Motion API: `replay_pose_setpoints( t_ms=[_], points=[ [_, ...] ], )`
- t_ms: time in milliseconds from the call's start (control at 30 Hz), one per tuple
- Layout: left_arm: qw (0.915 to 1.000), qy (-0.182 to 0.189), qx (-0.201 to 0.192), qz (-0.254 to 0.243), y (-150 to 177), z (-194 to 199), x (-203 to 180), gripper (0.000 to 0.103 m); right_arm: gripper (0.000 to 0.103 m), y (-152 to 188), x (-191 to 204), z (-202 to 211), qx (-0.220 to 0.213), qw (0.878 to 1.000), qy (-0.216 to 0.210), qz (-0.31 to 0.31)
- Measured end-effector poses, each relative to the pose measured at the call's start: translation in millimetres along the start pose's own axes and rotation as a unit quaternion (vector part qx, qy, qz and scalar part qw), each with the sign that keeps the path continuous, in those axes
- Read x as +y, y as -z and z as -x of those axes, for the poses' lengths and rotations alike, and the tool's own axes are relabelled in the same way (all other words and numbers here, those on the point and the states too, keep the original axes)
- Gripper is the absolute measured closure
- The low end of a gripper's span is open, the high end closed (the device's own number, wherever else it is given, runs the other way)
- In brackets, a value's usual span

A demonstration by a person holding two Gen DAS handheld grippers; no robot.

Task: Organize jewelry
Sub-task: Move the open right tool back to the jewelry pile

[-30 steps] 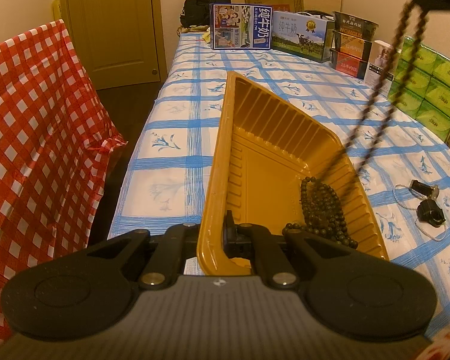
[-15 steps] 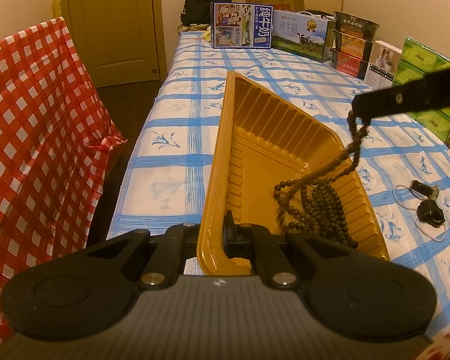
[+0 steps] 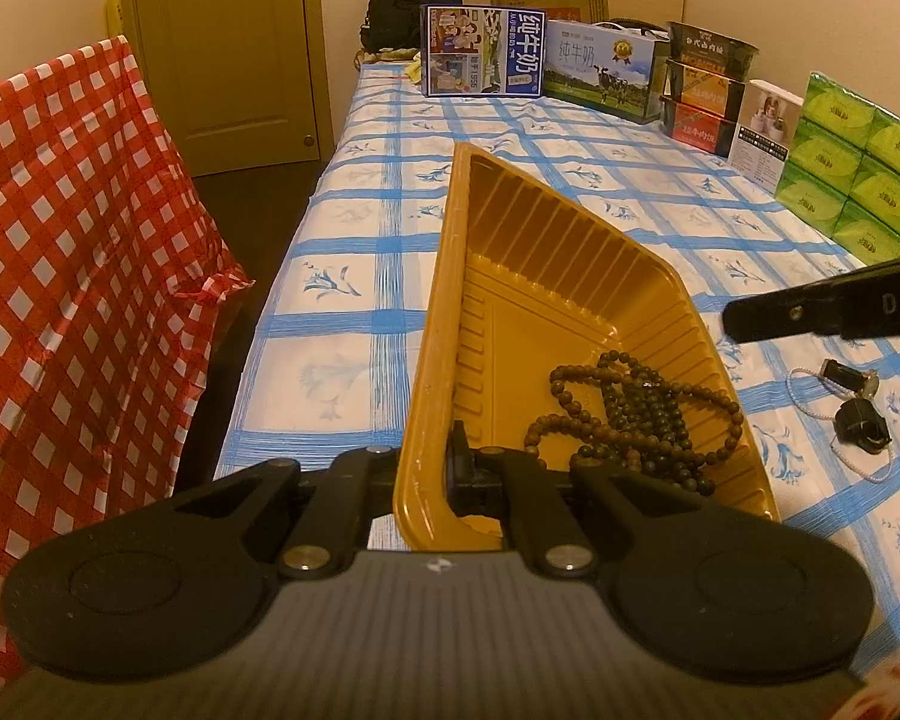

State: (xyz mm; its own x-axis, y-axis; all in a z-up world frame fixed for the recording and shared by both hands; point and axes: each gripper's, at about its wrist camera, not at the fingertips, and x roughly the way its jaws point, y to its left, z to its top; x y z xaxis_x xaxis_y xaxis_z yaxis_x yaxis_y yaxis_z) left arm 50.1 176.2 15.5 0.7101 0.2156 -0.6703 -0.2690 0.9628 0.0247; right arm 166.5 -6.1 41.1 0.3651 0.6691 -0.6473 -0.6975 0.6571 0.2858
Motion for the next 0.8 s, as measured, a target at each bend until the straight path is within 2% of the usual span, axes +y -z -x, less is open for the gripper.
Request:
replay_pose_setpoints(
  t_ms=[167, 300, 467, 667, 800],
  points=[
    [1.0, 0.0, 0.0, 0.0, 0, 0, 0, 0.098, 0.093, 10, -21, 17, -0.017, 0.999, 0.027, -0.036],
    [1.0, 0.001, 0.0, 0.0, 0, 0, 1, 0.098, 0.054, 37, -40, 33, -0.033, 0.995, 0.075, -0.058],
    [1.0, 0.0, 0.0, -0.001, 0, 0, 0, 0.098, 0.052, 82, -70, 52, -0.037, 0.985, 0.136, -0.1],
    [1.0, 0.0, -0.001, -0.002, 0, -1, 0, 0.098, 0.051, 133, -115, 85, -0.036, 0.962, 0.209, -0.17],
    [1.0, 0.0, 0.0, -0.002, -1, -1, 0, 0.098, 0.051, 154, -138, 101, -0.034, 0.95, 0.246, -0.19]
  ],
)
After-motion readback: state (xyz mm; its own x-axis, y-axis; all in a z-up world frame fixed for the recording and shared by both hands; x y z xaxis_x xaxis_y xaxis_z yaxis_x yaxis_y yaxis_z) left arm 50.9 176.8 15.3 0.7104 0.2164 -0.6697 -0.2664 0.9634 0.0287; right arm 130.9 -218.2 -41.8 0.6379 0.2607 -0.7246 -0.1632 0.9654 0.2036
